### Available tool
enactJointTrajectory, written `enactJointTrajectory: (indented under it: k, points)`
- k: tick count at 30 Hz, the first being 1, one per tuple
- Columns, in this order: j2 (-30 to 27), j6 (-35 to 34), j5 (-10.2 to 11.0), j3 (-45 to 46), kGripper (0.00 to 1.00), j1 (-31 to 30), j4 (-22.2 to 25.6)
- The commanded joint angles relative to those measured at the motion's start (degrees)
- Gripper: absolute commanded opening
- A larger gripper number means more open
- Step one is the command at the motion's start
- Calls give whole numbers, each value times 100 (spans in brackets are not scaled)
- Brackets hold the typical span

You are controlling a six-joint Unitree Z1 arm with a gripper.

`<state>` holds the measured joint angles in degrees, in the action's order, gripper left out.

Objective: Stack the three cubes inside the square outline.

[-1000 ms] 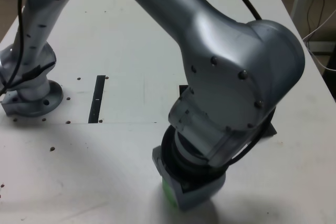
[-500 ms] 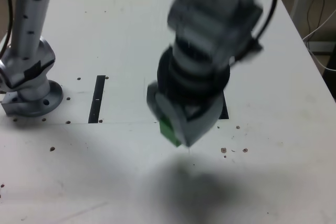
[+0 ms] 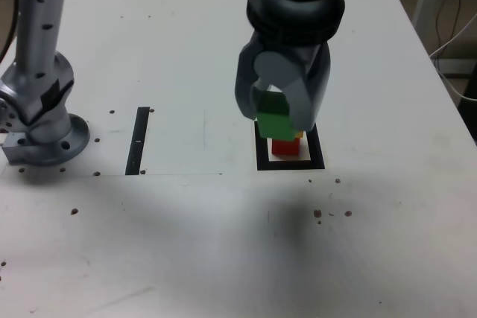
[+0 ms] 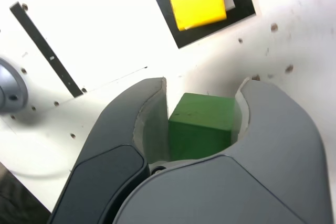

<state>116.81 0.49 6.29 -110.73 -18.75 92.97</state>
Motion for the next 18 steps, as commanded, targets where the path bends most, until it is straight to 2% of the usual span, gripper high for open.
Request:
enactJointTrajectory:
  k: [1, 7, 18]
  points:
    - [15, -77, -66, 13, 30, 290, 81]
    - [-3, -196, -56, 30, 30, 812, 81]
    - [259, -250, 2, 33, 30, 1201, 66]
